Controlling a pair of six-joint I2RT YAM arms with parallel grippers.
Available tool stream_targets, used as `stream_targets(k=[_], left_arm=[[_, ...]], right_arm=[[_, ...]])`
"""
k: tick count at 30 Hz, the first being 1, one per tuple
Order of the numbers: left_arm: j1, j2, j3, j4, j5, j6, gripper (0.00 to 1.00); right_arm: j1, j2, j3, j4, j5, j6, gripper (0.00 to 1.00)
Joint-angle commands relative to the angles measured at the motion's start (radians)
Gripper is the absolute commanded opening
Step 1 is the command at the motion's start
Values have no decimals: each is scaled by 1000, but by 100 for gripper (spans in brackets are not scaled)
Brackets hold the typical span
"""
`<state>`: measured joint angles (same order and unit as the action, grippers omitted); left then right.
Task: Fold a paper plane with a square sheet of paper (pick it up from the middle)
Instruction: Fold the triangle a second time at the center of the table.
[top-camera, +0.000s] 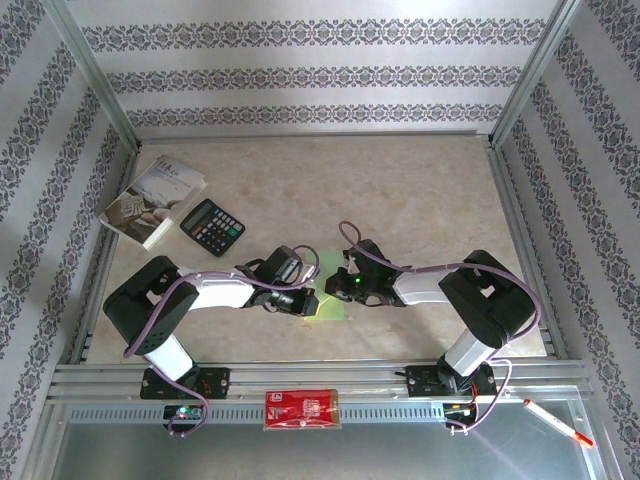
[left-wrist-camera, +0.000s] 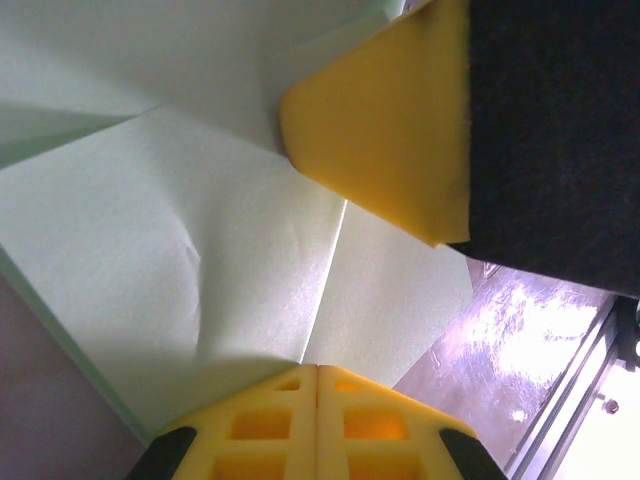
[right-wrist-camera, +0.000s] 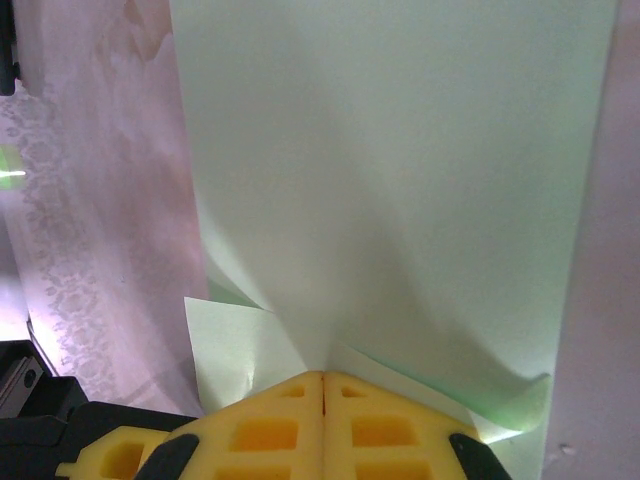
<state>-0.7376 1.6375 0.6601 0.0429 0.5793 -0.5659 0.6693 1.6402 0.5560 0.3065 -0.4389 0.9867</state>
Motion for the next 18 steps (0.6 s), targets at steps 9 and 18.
stream_targets(k=[9, 18], left_arm=[[51, -25, -95, -91, 65, -46, 0], [85, -52, -160, -74, 93, -69, 0]], right_arm=[[-12, 33, -34, -110, 51, -34, 0], [-12, 30, -32, -122, 51, -37, 0]])
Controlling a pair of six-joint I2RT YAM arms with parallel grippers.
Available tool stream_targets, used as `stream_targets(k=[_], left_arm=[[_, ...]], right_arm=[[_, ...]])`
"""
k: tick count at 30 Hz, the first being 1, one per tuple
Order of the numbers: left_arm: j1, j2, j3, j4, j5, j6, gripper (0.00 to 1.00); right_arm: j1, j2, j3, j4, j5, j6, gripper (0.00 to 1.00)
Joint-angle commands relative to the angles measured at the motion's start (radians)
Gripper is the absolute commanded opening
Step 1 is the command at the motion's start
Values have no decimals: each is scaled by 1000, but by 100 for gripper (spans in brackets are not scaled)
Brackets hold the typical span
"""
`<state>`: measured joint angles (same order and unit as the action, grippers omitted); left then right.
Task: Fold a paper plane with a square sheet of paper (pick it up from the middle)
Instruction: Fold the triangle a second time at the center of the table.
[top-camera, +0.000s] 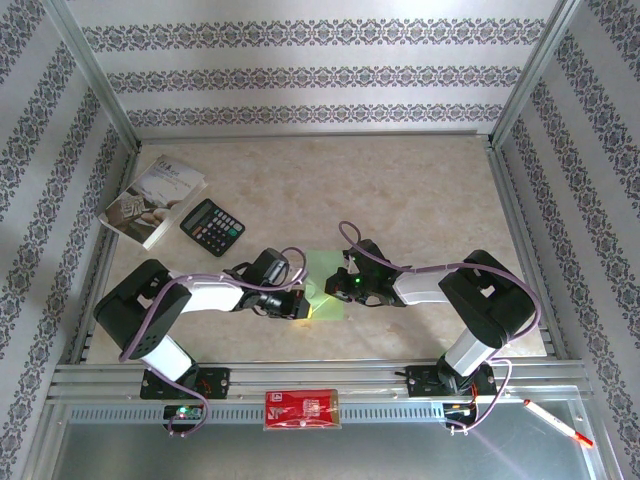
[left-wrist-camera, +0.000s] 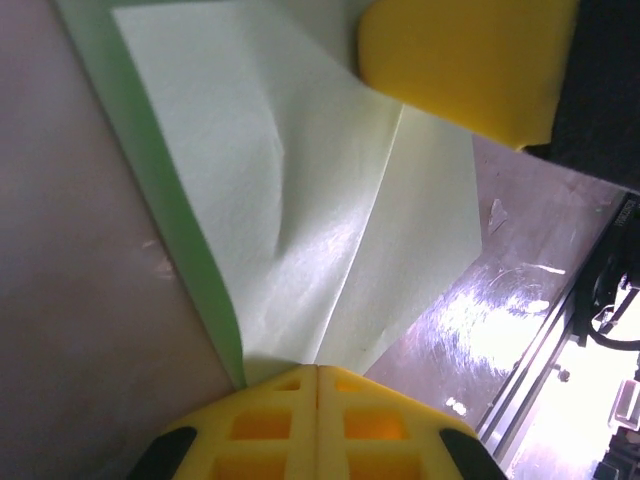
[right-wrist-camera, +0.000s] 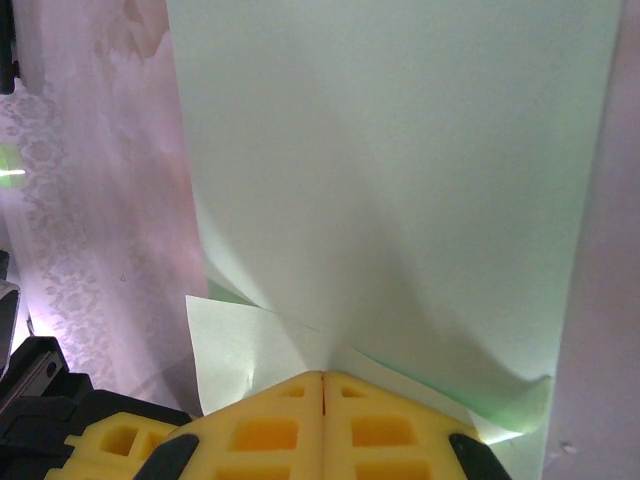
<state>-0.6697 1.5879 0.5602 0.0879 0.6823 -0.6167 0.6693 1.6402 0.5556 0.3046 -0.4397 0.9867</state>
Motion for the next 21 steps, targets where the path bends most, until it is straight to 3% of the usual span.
stream_targets(k=[1, 7, 12, 17, 21], left_arm=[[21, -10, -65, -120, -10, -21, 0], [32, -81, -68, -127, 2, -24, 0], [29, -144, -50, -17, 55, -69, 1], [20, -112, -23, 101, 94, -123, 2], [15, -28, 30, 73, 73, -98, 2]], right_arm=[[-12, 28, -33, -121, 52, -38, 0], [-12, 27, -29, -122, 51, -40, 0], [-12, 29, -25, -125, 50, -41, 0], [-12, 27, -24, -122, 52, -40, 0], [-12, 30, -23, -122, 53, -41, 0]])
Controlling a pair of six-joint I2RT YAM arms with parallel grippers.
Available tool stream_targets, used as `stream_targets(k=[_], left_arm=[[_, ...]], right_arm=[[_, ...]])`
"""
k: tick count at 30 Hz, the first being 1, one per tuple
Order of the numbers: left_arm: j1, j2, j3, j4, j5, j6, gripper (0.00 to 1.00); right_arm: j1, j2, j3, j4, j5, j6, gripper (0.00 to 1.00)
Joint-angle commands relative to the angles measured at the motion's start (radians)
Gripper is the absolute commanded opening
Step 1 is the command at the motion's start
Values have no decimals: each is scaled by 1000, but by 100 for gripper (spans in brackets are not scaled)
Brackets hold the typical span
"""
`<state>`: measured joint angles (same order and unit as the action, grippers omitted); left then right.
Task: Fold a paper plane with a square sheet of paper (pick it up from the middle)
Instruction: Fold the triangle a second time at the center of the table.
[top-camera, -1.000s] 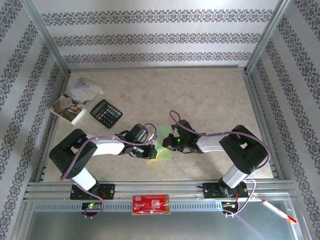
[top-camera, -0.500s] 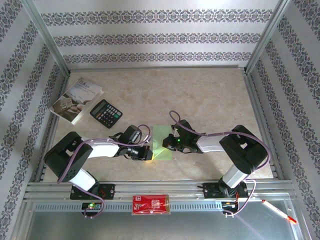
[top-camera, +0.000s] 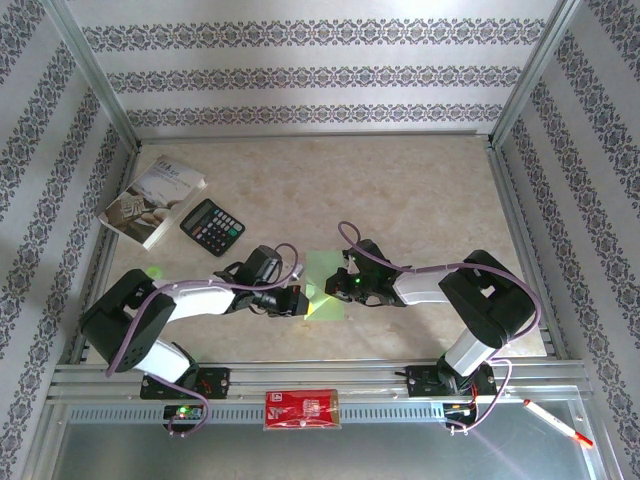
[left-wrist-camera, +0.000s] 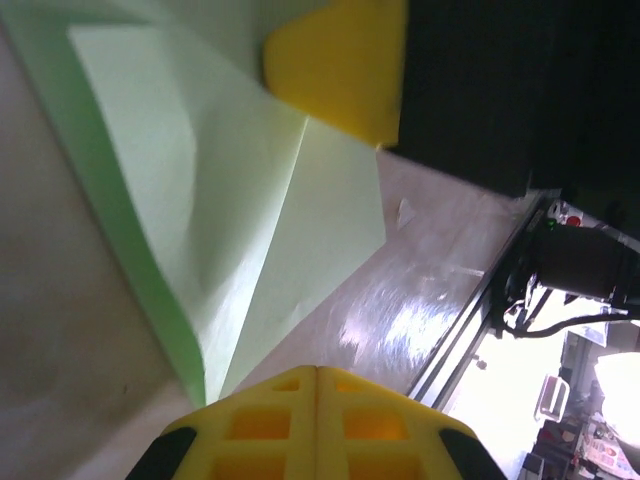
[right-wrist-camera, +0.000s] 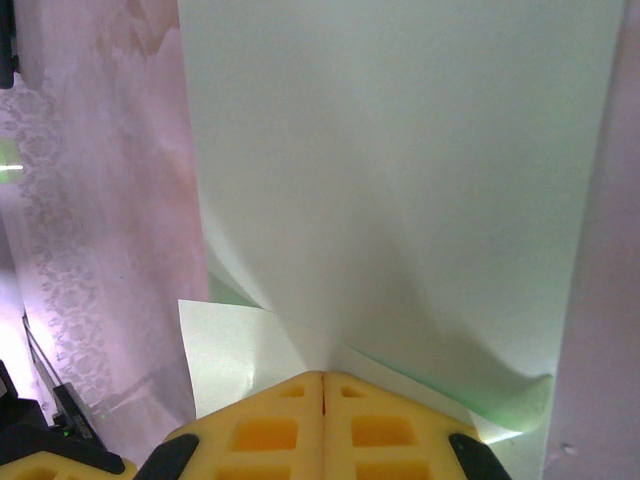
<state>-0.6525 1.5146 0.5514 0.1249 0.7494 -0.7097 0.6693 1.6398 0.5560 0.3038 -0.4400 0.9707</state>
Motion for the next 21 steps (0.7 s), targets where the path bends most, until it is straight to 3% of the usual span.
stream_targets(k=[1, 15, 21], left_arm=[[-2, 63, 49, 22, -4, 2, 2], [0, 119, 64, -97, -111, 87, 2], [-1, 124, 52, -119, -122, 108, 1]], right_arm=[[-13, 31, -24, -120, 52, -24, 0], [-16, 22, -15, -120, 46, -29, 0], [-18, -11, 17, -110, 34, -29, 7]])
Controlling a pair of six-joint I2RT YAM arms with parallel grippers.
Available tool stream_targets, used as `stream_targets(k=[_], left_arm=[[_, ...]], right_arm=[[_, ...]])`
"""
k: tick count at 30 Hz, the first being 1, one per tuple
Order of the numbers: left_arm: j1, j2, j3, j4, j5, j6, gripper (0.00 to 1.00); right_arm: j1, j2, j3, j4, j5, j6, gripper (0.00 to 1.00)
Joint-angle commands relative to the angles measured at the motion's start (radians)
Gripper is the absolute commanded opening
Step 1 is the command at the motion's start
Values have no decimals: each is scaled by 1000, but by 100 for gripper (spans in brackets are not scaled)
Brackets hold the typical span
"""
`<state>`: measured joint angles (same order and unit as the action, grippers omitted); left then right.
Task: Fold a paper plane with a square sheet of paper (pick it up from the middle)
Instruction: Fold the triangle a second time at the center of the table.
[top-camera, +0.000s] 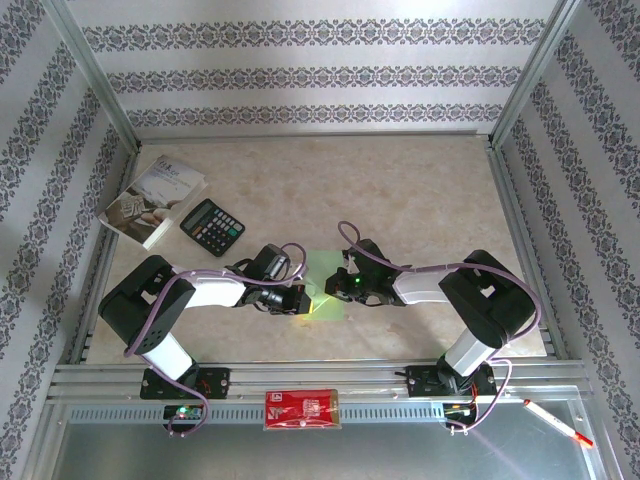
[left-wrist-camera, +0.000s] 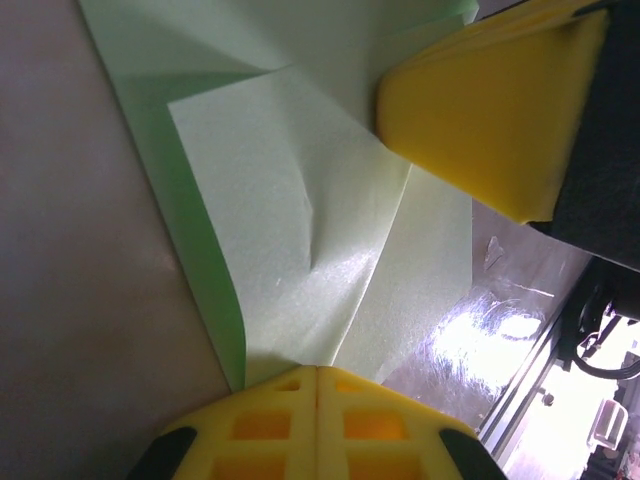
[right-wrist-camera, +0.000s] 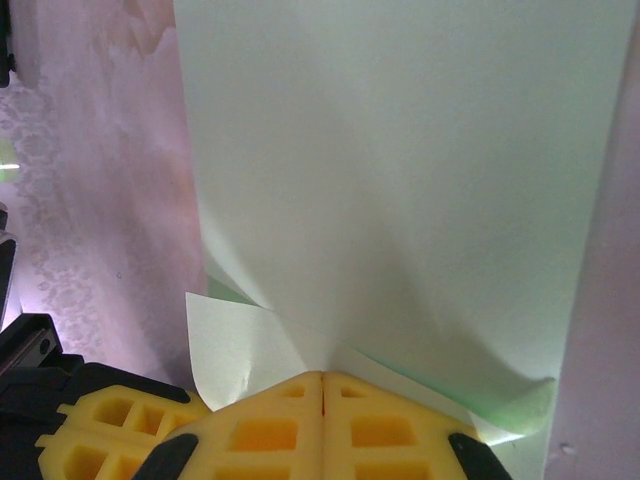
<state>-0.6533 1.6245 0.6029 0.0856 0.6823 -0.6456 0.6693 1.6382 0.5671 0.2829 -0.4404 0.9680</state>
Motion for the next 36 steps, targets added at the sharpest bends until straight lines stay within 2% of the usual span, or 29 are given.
stream_targets(k=[1, 8, 12, 16, 23, 31, 36], left_arm=[[-1, 15, -2, -85, -58, 46, 1], [-1, 24, -18, -112, -72, 72, 0], [0, 37, -21, -108, -69, 75, 0], [0, 39, -20, -117, -77, 81, 0], [-1, 41, -20, -127, -82, 85, 0], [-1, 52, -11, -149, -87, 104, 0], [-1, 61, -4, -193, -115, 128, 0]], right_arm=[[-18, -20, 13, -88, 29, -24, 8], [-10, -141, 21, -93, 17, 1, 12], [37, -173, -5, -91, 41, 38, 9], [94, -142, -13, -58, 62, 77, 3], [141, -67, -12, 5, 78, 121, 1], [141, 0, 10, 25, 68, 118, 0], [98, 13, -17, 21, 62, 104, 0]])
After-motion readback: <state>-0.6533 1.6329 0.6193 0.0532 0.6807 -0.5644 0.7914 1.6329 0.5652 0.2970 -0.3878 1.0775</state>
